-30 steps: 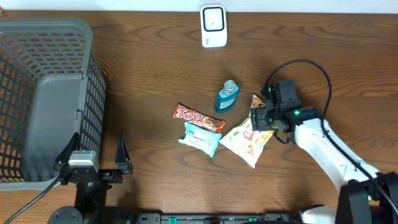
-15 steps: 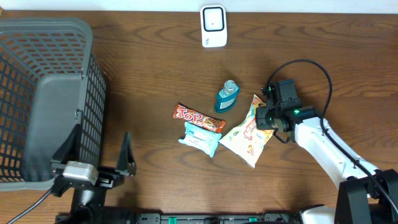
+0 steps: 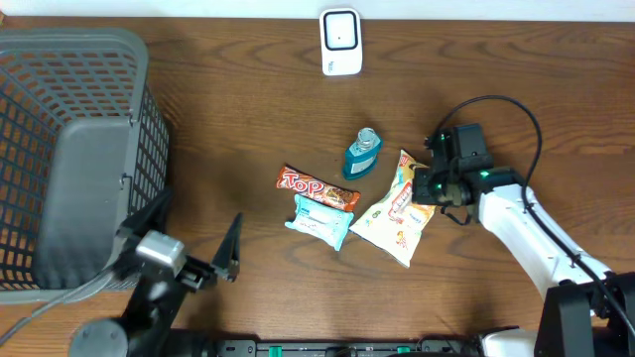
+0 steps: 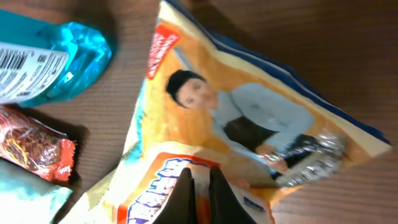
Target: Scan the item barcode
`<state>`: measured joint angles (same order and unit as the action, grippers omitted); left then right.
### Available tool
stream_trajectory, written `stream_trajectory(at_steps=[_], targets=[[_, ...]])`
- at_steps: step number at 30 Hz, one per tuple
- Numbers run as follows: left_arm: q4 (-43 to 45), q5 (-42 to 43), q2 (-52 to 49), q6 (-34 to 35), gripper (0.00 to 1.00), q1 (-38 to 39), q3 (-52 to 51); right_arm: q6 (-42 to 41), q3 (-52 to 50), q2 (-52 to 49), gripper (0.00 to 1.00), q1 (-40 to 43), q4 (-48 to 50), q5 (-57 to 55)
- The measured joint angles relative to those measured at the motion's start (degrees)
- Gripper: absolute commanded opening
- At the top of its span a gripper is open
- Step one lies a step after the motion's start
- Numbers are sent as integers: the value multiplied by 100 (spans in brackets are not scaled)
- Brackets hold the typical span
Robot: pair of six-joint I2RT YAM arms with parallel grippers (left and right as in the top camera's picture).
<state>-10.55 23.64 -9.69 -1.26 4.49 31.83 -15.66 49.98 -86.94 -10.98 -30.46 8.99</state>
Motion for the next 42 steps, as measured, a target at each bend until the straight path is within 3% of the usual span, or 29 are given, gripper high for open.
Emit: stream_trajectory(at_steps=[10, 19, 30, 42], targets=[[168, 647, -1064, -4, 98, 0, 0, -949, 472, 638, 1, 728, -719, 562], [308, 1204, -1099, -415, 98, 0, 0, -1980, 472, 813, 2, 1150, -1871, 1239], [103, 1252, -1099, -1115, 98, 0, -302, -3576, 472, 815, 1, 1202, -3504, 2721], [1565, 1268, -1099, -1362, 98, 0, -1674, -4098, 472, 815, 1, 1202, -3637, 2994]])
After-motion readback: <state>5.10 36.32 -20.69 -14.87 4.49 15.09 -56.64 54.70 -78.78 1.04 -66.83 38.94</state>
